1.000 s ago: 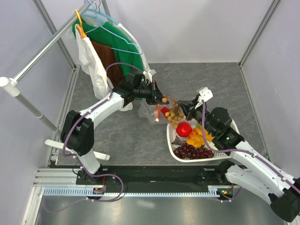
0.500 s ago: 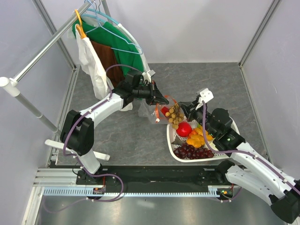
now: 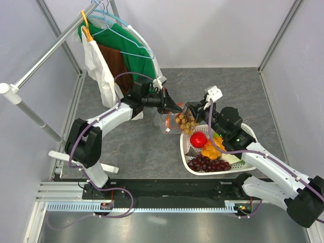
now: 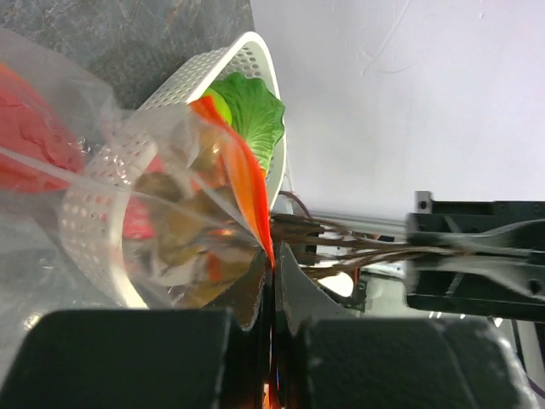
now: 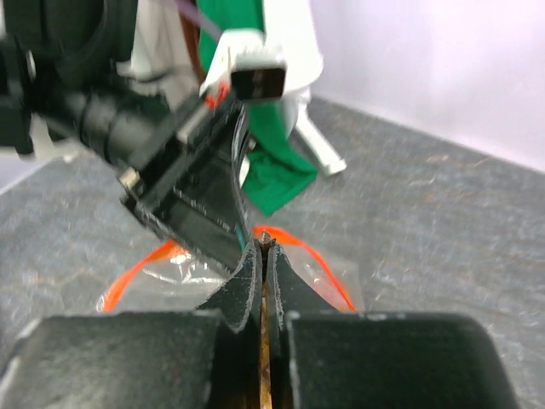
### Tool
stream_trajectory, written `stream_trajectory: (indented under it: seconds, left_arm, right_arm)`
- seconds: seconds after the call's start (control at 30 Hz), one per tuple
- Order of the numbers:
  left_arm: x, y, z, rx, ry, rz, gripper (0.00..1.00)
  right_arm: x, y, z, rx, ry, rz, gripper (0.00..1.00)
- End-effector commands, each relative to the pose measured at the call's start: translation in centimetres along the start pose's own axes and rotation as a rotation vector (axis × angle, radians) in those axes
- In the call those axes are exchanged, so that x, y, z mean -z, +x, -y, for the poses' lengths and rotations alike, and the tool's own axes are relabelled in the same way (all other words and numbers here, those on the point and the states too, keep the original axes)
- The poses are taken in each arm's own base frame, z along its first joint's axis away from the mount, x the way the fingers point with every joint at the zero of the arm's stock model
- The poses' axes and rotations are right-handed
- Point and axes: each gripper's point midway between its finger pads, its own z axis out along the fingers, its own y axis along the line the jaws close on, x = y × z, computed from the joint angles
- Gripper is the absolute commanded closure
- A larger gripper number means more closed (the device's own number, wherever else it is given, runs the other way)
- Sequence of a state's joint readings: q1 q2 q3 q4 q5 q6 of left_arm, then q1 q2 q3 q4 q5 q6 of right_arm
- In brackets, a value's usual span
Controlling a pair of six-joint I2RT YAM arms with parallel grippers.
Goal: Place the food in the zip-top bag and seal the zipper
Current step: Place the fake fruit in the zipper food storage bag.
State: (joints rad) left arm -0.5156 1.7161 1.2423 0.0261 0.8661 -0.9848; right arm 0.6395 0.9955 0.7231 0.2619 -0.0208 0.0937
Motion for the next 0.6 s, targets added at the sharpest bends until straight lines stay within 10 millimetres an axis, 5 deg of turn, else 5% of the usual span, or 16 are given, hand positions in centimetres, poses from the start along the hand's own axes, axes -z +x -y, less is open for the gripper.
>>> stream_trajectory:
  seconds: [0.0,0.2,0.43,0.57]
  left_arm:
    - [0.6,-0.1,0.8,0.087,0.086,-0.011,0.98]
    - [0.6,0.0,1.2,0.134,0.140,-0.015,0.98]
    - [0.4,-0.1,0.2,0.202,0.147,-0.017,0.98]
    - [0.6,-0.4,-0.3,0.226,0.147,-0.006,0.98]
  right_arm:
    - [0.9,-7.8,0.5,-0.003,0.058,0.210,1.00]
    - [0.0,-7.4,0.9,-0.087,0.081,0.229,1.00]
    - [-0.9,-0.7,1.5,-0.112,0.102,0.134,1.00]
    - [-0.5,0.9,1.1,-0.099,0.073,0.092,1.00]
